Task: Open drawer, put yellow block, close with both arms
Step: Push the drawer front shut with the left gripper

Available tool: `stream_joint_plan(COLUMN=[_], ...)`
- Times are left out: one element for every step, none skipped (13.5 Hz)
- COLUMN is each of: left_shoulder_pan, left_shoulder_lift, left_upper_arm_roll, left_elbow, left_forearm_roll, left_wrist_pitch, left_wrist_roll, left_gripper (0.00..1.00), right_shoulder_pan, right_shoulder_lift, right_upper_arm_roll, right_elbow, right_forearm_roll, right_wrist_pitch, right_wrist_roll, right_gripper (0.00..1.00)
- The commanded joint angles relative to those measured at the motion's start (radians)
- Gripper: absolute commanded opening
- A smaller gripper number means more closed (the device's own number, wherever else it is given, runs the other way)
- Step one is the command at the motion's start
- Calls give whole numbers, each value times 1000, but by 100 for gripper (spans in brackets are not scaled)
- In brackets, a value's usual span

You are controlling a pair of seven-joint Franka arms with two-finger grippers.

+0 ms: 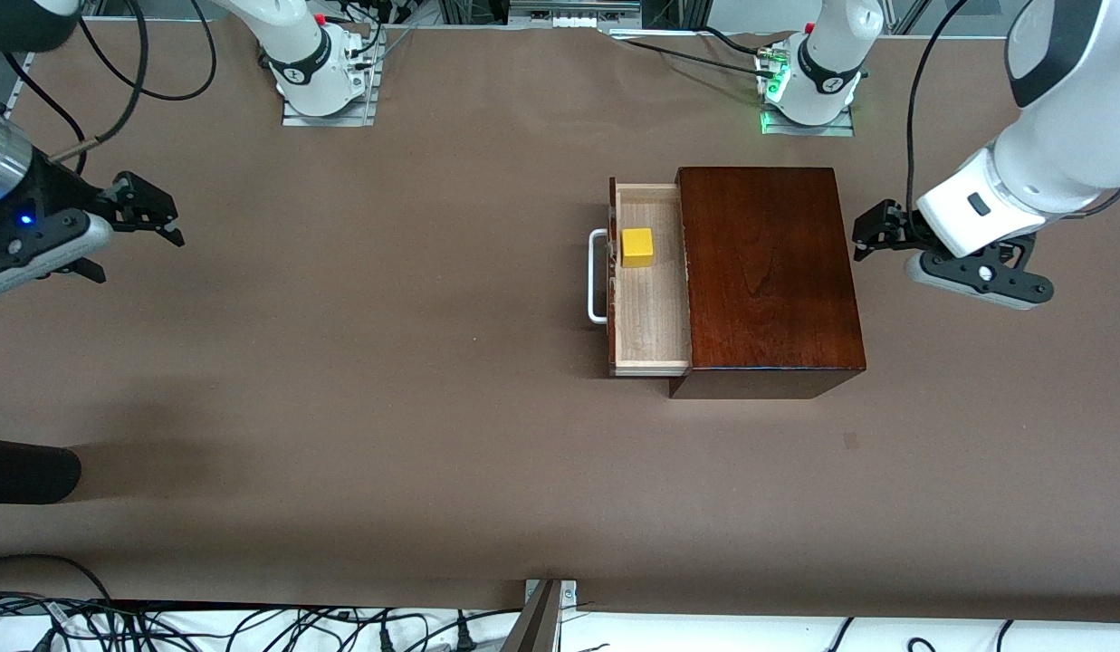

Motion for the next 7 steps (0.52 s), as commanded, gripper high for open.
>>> stream_joint_plan(left_shoulder_pan=[-20, -20, -20, -21, -20, -23, -39], left_shoulder_lift=[16, 16, 16, 16, 16, 16, 16], left_upper_arm_roll=[0, 0, 0, 0, -1, -3, -19], left_elbow=[56, 56, 58, 58, 58, 56, 59], left_forearm_roll=[-5, -5, -7, -7, -14, -20, -25], left_wrist_pitch=[-40, -40, -40, -40, -40, -41, -41], left_wrist_roll=[-21, -21, -22, -22, -21, -18, -19], left_gripper=[100, 100, 100, 100, 100, 100, 100], right_shoulder_pan=[-117, -147, -157, -160, -163, -163, -163], right_shoulder_lift=[-105, -110, -111, -113, -120, -122, -122], right_upper_arm_roll=[126, 155, 163, 166, 168, 171, 183], right_elbow=[-167, -173, -173, -173, -180, -181, -181], right_forearm_roll=[-25, -23, -23, -22, -14, -13, -13], right_wrist_pitch=[81, 79, 76, 67, 53, 51, 47], right_wrist_roll=[95, 106, 118, 153, 202, 226, 232], right_gripper=[100, 100, 100, 100, 100, 100, 100])
